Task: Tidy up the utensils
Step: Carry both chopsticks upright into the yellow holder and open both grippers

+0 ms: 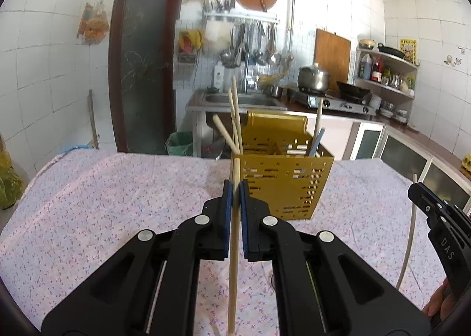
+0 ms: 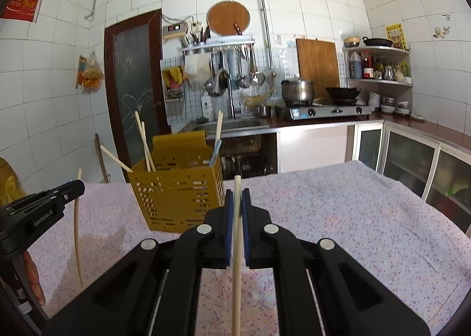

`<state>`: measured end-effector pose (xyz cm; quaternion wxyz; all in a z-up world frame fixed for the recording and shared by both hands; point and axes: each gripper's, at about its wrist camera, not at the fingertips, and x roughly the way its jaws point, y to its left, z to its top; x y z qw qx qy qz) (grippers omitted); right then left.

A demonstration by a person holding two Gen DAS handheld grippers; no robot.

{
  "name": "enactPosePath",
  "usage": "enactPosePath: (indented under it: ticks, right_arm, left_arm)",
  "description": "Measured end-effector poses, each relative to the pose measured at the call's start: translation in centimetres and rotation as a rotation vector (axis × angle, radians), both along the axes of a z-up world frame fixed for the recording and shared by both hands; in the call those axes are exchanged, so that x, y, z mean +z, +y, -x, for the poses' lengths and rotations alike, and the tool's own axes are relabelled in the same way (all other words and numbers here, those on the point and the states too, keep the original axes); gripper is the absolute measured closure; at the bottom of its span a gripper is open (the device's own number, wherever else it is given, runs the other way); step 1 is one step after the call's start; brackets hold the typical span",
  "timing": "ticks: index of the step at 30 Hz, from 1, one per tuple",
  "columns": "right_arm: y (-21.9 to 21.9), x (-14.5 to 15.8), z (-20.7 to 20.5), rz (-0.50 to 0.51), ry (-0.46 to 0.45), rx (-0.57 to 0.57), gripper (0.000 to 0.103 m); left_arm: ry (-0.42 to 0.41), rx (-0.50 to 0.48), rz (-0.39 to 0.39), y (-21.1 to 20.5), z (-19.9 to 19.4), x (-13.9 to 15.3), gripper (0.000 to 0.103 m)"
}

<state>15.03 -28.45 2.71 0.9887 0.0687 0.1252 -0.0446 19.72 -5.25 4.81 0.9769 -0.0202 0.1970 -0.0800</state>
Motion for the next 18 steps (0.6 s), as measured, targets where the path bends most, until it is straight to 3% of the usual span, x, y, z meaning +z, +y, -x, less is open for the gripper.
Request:
enactPosePath:
  ticks: [18]
  right_arm:
    - [1.2, 1.1, 1.8, 0.057, -0.073, -0.009, 0.097]
  left_arm:
    - [-0.075, -0.009, 0.020, 0.5, 1.6, 1.2, 0.099]
